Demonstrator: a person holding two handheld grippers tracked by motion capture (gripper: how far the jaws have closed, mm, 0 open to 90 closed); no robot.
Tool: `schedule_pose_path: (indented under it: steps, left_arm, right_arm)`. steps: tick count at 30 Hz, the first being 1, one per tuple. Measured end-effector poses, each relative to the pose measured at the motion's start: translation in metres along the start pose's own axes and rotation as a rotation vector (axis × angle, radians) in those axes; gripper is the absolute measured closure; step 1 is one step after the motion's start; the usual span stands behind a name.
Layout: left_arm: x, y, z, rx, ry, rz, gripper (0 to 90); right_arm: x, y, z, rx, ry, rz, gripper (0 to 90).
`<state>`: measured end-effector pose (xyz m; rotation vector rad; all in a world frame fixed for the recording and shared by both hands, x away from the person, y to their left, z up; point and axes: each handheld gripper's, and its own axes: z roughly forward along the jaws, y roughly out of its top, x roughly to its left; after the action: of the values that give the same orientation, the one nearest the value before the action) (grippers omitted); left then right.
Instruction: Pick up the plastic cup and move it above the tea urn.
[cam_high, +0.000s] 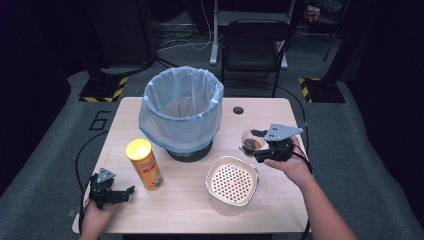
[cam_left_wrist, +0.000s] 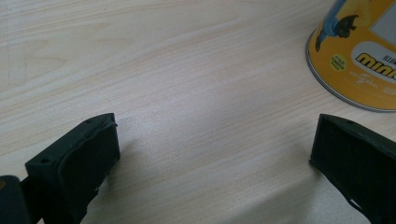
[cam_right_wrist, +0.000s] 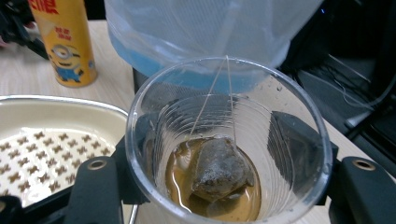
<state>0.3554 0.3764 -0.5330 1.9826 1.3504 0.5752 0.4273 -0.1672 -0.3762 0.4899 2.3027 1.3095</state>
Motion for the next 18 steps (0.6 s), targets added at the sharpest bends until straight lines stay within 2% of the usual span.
schedule_pose_path:
  steps: [3, 9, 18]
  left_arm:
    - [0.000, 0.000, 0.000, 0.000, 0.000, 0.000, 1.0]
    - [0.000, 0.000, 0.000, -0.001, 0.000, 0.000, 1.0]
    - [0.000, 0.000, 0.000, -0.001, 0.000, 0.000, 1.0]
  right_arm:
    - [0.001, 0.001, 0.008, -0.028, 0.014, -0.027, 35.4]
    - [0.004, 0.003, 0.020, -0.028, 0.039, -0.060, 35.4]
    - [0.010, 0.005, 0.024, -0.040, 0.044, -0.144, 35.5]
